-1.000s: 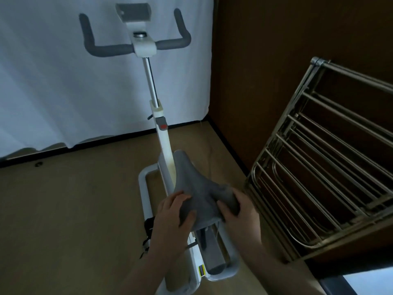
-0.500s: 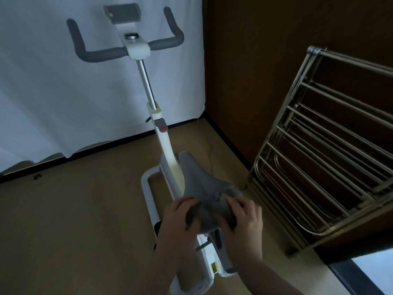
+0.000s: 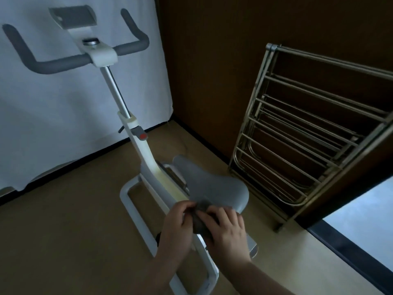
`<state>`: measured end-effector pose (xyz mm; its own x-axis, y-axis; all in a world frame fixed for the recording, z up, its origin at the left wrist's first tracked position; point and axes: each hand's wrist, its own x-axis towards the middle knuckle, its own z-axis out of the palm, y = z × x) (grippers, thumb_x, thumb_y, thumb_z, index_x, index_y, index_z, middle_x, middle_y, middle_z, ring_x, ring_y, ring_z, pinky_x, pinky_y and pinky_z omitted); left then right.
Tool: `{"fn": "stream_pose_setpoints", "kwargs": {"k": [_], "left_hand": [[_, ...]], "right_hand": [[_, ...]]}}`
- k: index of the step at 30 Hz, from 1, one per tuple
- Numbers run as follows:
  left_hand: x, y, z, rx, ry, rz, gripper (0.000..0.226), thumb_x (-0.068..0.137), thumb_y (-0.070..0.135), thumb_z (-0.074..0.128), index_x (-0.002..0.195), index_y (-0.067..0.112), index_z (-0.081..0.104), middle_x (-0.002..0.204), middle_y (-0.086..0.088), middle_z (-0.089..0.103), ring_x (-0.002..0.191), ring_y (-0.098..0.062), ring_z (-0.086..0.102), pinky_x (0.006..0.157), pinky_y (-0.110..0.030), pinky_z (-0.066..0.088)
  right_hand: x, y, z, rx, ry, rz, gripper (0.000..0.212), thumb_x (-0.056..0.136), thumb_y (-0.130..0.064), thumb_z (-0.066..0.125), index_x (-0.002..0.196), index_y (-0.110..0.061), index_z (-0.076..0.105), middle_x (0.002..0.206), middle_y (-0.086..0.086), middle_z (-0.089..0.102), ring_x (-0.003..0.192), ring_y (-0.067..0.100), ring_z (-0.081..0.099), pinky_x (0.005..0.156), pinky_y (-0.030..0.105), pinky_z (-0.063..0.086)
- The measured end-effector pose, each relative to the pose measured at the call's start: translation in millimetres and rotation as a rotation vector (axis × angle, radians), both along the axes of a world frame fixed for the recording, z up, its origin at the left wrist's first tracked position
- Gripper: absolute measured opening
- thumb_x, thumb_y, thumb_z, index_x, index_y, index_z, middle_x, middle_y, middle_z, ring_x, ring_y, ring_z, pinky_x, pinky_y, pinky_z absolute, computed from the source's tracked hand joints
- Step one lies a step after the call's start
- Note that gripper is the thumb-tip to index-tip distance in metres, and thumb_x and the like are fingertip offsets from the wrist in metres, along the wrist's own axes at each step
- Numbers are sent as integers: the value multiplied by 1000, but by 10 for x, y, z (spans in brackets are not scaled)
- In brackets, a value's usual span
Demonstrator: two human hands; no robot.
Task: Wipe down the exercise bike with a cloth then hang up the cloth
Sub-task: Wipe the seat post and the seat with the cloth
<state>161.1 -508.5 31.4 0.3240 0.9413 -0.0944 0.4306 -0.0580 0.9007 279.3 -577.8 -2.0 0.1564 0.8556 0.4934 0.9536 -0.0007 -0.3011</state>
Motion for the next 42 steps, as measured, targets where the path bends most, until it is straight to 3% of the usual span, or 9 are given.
{"fn": "stream_pose_setpoints", "kwargs": {"k": [8, 14, 20, 27, 30, 33, 36, 39, 42], "left_hand": [[-159, 177, -5, -54, 2, -146, 22, 97, 18, 48, 110, 29, 63, 106, 14, 62, 94, 1, 58, 83, -30, 53], [-212, 260, 51, -87, -62, -177, 21, 99, 14, 45, 108, 24, 62, 101, 12, 62, 91, 2, 58, 66, -2, 43], [-244, 346, 43, -151, -52, -245, 18, 98, 23, 49, 109, 27, 63, 104, 10, 64, 94, -2, 60, 75, -17, 47], [-160, 65, 28, 87, -37, -317, 21, 93, 19, 56, 107, 34, 61, 110, 18, 55, 103, 4, 51, 80, -9, 39], [-106, 13, 54, 165, 23, -351, 23, 93, 24, 54, 112, 36, 59, 113, 19, 53, 106, 9, 46, 82, -4, 36], [-58, -8, 80, 211, 50, -357, 25, 93, 24, 54, 114, 37, 58, 111, 24, 51, 110, 5, 46, 91, -17, 42], [-26, -43, 87, 215, 52, -340, 25, 92, 24, 55, 112, 39, 58, 111, 20, 52, 106, 6, 47, 88, -20, 44], [40, -92, 101, 228, 40, -300, 23, 92, 20, 56, 107, 37, 59, 107, 19, 52, 103, 2, 48, 79, -12, 41], [184, -115, 133, 277, 46, -270, 22, 90, 16, 59, 105, 31, 64, 103, 25, 54, 105, 0, 46, 83, -14, 40]], "right_hand": [[50, -225, -5, 104, -25, -203, 35, 73, -31, 65, 107, -30, 71, 104, -9, 58, 91, 18, 51, 82, 33, 34], [-414, 187, 14, 12, -78, -213, 33, 73, -21, 74, 105, -28, 69, 102, -5, 59, 91, 20, 51, 84, 33, 38], [-250, -77, 14, 62, -111, -255, 34, 74, -28, 74, 108, -29, 70, 100, -5, 62, 89, 19, 52, 82, 34, 37], [-50, -216, 92, 67, 592, -582, 49, 63, -12, 84, 106, -31, 69, 97, -16, 58, 91, 9, 57, 69, 20, 45], [-292, -172, 40, 241, 1079, -828, 32, 75, -18, 79, 99, -35, 64, 93, -8, 67, 83, 6, 62, 72, 26, 51], [-452, -66, 71, 324, 1376, -878, 14, 84, -19, 72, 95, -24, 65, 77, -10, 65, 72, -1, 61, 64, 19, 46], [-72, 79, 236, 416, 1353, -873, 14, 86, -26, 70, 98, -30, 63, 84, -12, 67, 83, 7, 64, 70, 26, 50], [131, 148, 298, 210, 1160, -760, 24, 82, -31, 72, 103, -37, 63, 104, -8, 64, 98, 12, 60, 86, 36, 52], [26, 27, 250, 70, 817, -567, 41, 82, -23, 74, 121, -24, 61, 119, -9, 50, 112, 8, 44, 93, 18, 35]]}}
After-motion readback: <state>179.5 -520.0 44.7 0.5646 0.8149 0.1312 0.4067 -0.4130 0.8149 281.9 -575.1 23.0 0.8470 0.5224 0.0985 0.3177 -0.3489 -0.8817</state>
